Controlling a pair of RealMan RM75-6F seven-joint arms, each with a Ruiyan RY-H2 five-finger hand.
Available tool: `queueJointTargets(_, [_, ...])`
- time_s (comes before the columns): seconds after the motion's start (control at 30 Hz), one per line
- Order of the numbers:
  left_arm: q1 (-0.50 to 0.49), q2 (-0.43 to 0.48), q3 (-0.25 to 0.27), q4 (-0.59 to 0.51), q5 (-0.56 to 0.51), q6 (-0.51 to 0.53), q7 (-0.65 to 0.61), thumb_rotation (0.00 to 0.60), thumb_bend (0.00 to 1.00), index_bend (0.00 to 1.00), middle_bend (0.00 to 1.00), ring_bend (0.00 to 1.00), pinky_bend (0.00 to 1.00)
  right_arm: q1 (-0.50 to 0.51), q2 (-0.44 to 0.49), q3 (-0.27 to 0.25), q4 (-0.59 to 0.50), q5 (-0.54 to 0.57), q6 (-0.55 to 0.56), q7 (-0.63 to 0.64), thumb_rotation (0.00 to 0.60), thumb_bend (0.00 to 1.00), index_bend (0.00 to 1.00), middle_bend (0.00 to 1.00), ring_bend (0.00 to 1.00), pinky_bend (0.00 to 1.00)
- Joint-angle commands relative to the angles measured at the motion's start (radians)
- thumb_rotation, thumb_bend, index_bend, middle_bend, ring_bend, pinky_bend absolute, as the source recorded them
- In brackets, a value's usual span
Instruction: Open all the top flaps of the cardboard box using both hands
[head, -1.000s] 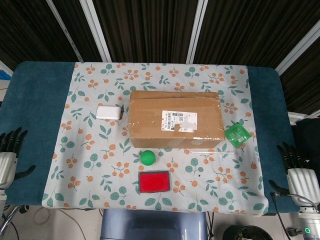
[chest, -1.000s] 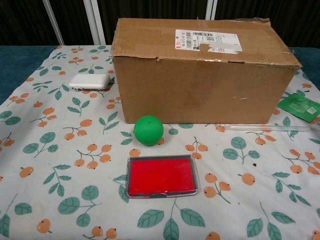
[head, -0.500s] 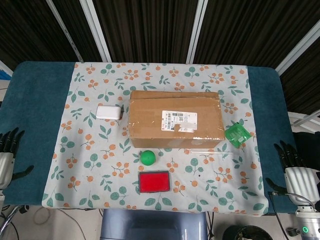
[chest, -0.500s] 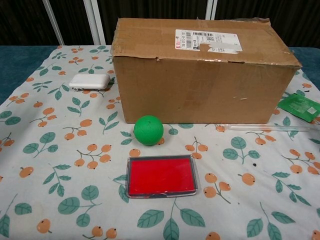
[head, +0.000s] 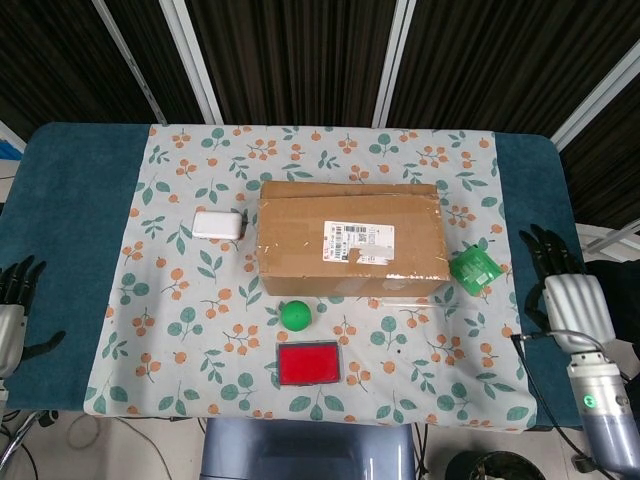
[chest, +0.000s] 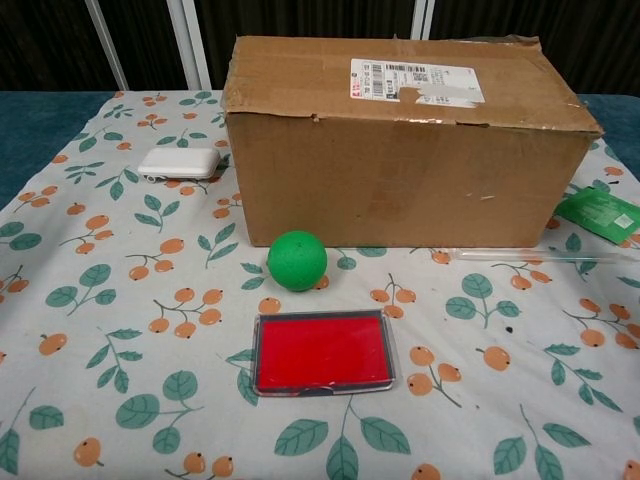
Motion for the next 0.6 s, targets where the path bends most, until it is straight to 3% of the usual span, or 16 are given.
queueJointTargets(0.03, [-0.001,-0.001,-0.002,-0.001,-0.006,-0.004,0.004,0.600,0.11,0.00,0.00,0.00,0.00,0.112,0.031,0.084,-0.029,0.133,-0.116,-0.056,0.600,1.00,0.00,0.04,0.05,0.23])
queueJointTargets(0.13, [-0.002,-0.002,-0.005,-0.002,-0.017,-0.008,0.007,0.600,0.11,0.00,0.00,0.00,0.00,0.192,0.011,0.120,0.002,0.218,-0.184,-0.091,0.600,1.00,0.03,0.09,0.09,0.24])
queueJointTargets(0.27, [-0.005,-0.004,-0.012,-0.002,-0.032,-0.015,0.009,0.600,0.11,0.00,0.00,0.00,0.00,0.307,-0.051,0.153,0.083,0.328,-0.264,-0.140,0.600,1.00,0.18,0.19,0.17,0.27])
queueJointTargets(0.43, [-0.010,-0.009,-0.022,0.000,-0.058,-0.027,0.015,0.600,0.11,0.00,0.00,0.00,0.00,0.466,-0.161,0.177,0.241,0.458,-0.369,-0.190,0.600,1.00,0.22,0.25,0.22,0.30])
queueJointTargets(0.6, [-0.012,-0.010,-0.028,-0.003,-0.071,-0.031,0.017,0.600,0.11,0.00,0.00,0.00,0.00,0.563,-0.230,0.173,0.355,0.533,-0.424,-0.218,0.600,1.00,0.23,0.26,0.22,0.30])
